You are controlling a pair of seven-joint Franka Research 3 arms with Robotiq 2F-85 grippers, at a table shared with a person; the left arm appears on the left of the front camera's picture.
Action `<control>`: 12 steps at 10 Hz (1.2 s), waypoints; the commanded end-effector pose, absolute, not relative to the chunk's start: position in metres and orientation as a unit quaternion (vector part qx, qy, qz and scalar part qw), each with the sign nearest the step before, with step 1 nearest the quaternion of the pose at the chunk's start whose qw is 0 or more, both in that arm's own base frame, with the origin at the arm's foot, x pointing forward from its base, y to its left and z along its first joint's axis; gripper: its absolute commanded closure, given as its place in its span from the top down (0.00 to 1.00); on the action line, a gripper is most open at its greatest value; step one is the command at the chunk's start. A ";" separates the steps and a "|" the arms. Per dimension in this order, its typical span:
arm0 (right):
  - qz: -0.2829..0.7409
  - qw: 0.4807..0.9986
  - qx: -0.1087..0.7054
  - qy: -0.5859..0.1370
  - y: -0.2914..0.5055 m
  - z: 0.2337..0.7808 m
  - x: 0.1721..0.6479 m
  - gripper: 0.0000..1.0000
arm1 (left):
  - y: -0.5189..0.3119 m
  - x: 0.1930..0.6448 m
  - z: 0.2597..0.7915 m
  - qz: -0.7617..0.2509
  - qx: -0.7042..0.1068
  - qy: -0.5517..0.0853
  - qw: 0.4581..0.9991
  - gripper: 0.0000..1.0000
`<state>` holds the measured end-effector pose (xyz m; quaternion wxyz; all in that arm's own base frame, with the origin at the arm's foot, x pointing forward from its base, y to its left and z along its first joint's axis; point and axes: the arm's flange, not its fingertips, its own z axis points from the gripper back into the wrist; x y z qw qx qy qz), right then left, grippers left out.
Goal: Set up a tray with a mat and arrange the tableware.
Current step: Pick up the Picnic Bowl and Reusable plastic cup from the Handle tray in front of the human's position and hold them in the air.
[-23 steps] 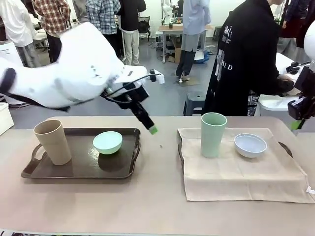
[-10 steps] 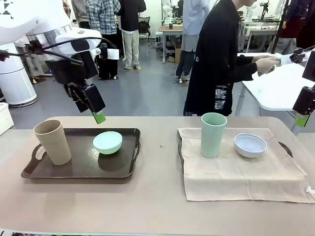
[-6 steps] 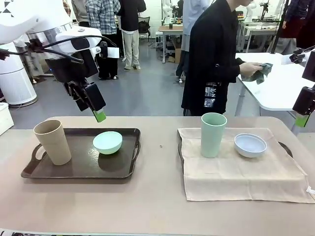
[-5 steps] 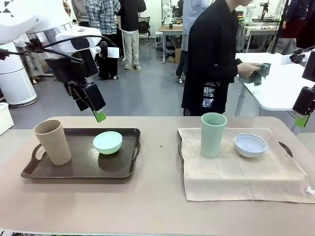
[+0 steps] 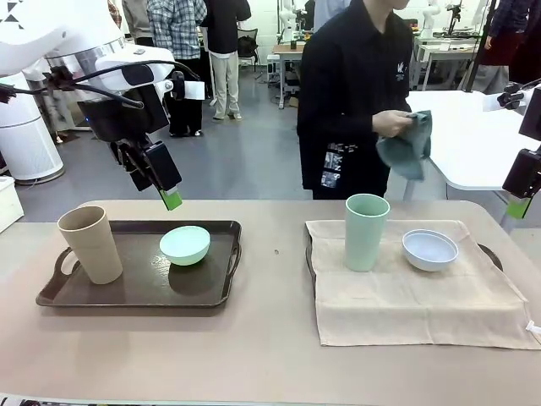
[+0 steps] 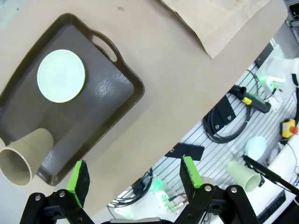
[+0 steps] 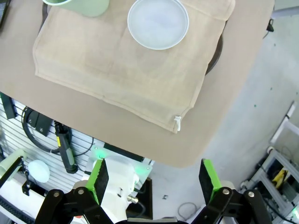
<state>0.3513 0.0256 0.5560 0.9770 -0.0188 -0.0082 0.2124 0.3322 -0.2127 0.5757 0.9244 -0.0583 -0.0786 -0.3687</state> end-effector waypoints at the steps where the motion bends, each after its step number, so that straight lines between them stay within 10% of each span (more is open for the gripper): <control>1: 0.215 0.976 -0.021 -0.006 0.025 0.555 0.353 1.00 | -0.212 0.334 0.576 -0.369 -0.056 -0.081 0.924 1.00; 4: 0.212 0.977 -0.019 -0.008 0.026 0.556 0.351 1.00 | -0.213 0.332 0.576 -0.369 -0.058 -0.079 0.924 1.00; 6: 0.190 0.944 0.263 0.053 -0.003 0.585 0.365 1.00 | -0.099 0.347 0.607 -0.127 -0.209 -0.155 0.957 1.00; 8: 0.159 0.902 0.381 0.122 -0.003 0.588 0.365 1.00 | -0.020 0.361 0.594 0.026 -0.248 -0.131 0.960 1.00; 9: 0.220 0.956 0.194 0.031 -0.001 0.575 0.354 1.00 | -0.011 0.367 0.592 -0.038 -0.231 -0.034 0.972 1.00; 10: 0.220 0.956 0.194 0.031 -0.001 0.575 0.354 1.00 | -0.034 0.355 0.606 -0.112 -0.206 -0.113 0.965 1.00; 12: 0.269 0.860 0.422 0.101 -0.010 0.588 0.361 1.00 | 0.015 0.358 0.593 -0.059 -0.218 -0.086 0.970 1.00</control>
